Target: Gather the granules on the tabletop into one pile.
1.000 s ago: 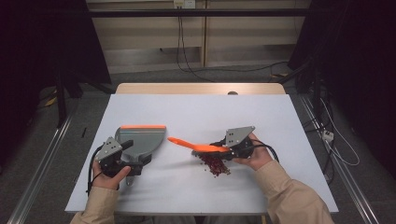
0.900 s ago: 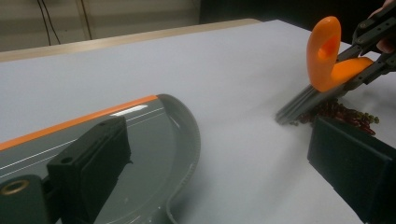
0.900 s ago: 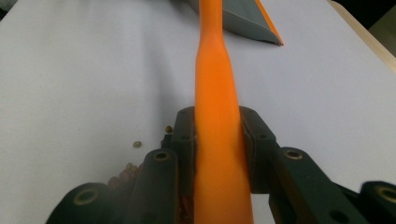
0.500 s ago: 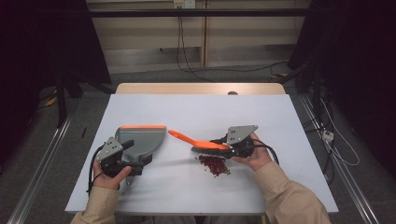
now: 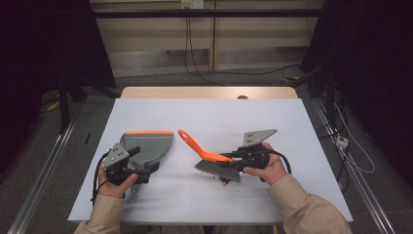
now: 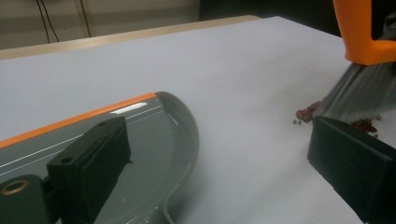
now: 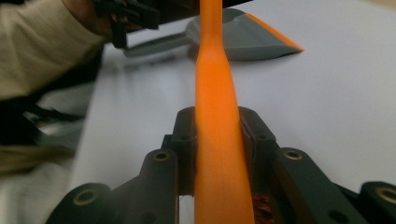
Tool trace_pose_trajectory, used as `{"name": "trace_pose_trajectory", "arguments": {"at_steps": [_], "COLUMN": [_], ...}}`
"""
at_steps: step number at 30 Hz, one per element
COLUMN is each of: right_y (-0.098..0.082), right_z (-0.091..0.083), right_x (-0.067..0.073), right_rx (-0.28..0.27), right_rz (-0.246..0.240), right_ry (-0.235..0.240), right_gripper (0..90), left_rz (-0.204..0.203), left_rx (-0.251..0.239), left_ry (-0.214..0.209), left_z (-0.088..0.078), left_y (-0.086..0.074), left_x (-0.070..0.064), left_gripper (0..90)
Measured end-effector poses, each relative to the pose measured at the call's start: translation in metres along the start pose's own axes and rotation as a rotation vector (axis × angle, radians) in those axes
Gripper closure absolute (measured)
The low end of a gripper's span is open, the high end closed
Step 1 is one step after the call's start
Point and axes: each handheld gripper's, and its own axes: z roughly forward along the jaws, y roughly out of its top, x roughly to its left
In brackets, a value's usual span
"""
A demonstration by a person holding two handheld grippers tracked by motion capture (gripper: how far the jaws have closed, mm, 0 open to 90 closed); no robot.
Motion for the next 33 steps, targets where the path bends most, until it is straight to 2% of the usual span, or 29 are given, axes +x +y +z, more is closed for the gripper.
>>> {"name": "trace_pose_trajectory", "arguments": {"at_steps": [2,7,10,14,19,24,28,33], "right_y": [-0.006,-0.019,-0.018,-0.018,-0.011,-0.008,-0.005,0.0], "right_z": [0.003,0.017,0.019,0.021,0.022,0.025,0.025,0.018], "right_x": [0.0,-0.003,-0.009,-0.021,-0.031,-0.039,-0.035,-0.021], "right_rx": [-0.015,0.032,0.044,0.049,0.058,0.066,0.062,0.051], "right_rz": [0.046,0.119,0.09,0.085,0.047,0.049,0.043,0.035], "right_ry": [0.041,0.116,0.09,0.092,0.078,0.087,0.099,0.109], "right_gripper": [71.3,71.3,71.2,71.1,71.1,71.1,71.2,71.2], "left_rz": [0.0,0.0,0.0,-0.001,-0.006,-0.004,-0.003,0.0], "left_rx": [0.001,0.002,0.001,-0.004,-0.002,-0.003,-0.001,0.005], "left_ry": [0.0,-0.001,0.001,0.002,0.004,0.003,0.004,0.001], "left_z": [0.0,0.0,0.0,-0.001,0.0,0.0,0.0,0.0], "left_y": [0.0,0.0,0.0,0.0,0.0,0.0,0.0,-0.001], "left_x": [0.0,0.001,0.002,0.002,0.002,0.003,0.003,0.002], "left_gripper": [5.6,5.6,5.6,5.6,5.6,5.6,5.6,5.6]}}
